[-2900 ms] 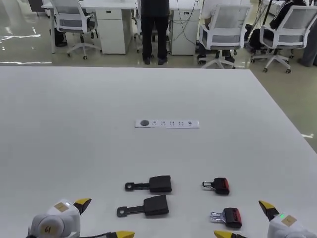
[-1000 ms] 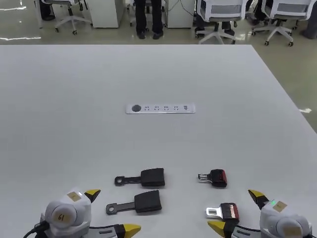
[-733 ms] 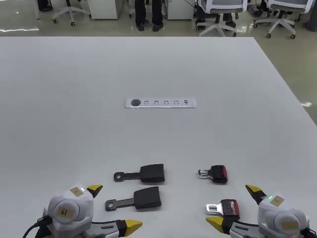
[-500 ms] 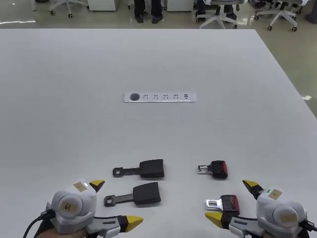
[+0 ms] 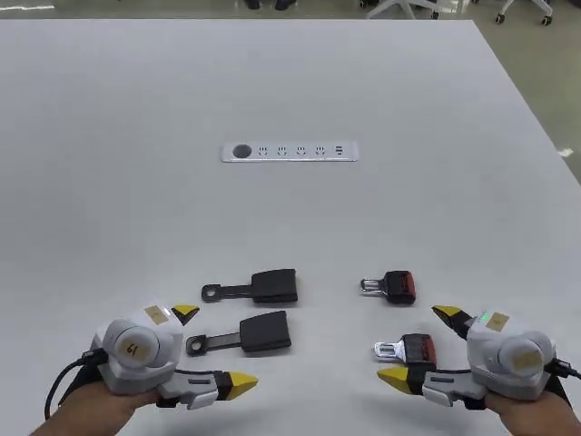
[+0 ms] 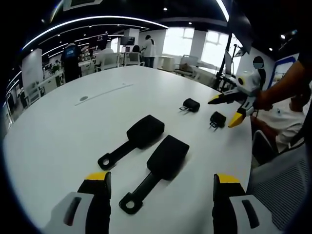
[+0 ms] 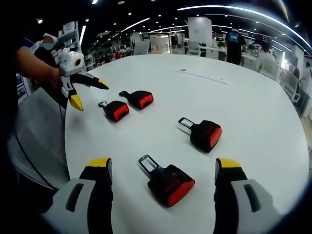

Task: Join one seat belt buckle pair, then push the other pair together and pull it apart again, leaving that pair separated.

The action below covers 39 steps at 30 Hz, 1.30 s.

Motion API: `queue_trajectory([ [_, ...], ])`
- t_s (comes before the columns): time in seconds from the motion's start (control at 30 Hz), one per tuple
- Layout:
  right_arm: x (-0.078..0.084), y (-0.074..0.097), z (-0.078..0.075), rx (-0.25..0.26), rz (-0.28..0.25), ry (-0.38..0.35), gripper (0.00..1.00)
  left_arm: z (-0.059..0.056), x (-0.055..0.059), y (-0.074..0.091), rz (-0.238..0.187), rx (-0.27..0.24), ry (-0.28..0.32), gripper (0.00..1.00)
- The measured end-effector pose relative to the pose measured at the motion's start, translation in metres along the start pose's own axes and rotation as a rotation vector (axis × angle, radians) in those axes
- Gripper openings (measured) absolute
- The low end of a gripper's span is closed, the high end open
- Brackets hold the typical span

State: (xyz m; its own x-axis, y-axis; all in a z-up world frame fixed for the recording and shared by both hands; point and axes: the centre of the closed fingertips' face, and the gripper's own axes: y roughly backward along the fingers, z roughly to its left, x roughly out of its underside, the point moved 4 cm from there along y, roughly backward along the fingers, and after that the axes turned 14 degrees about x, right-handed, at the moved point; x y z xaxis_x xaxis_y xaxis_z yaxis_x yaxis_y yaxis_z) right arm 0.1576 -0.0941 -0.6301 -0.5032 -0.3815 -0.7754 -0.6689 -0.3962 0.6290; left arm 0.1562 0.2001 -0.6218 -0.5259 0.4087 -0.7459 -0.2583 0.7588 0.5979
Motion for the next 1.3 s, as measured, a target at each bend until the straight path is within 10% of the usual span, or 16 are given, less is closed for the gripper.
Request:
queue_trajectory([
  [0.37, 0.007, -0.007, -0.001, -0.107, 0.037, 0.035, 0.81, 0.000, 0.005, -0.020, 0.102, 0.063, -0.079, 0.84],
  [1.3, 0.024, -0.017, -0.015, -0.261, 0.102, 0.180, 0.67, 0.015, -0.003, -0.061, 0.134, 0.119, -0.130, 0.75],
])
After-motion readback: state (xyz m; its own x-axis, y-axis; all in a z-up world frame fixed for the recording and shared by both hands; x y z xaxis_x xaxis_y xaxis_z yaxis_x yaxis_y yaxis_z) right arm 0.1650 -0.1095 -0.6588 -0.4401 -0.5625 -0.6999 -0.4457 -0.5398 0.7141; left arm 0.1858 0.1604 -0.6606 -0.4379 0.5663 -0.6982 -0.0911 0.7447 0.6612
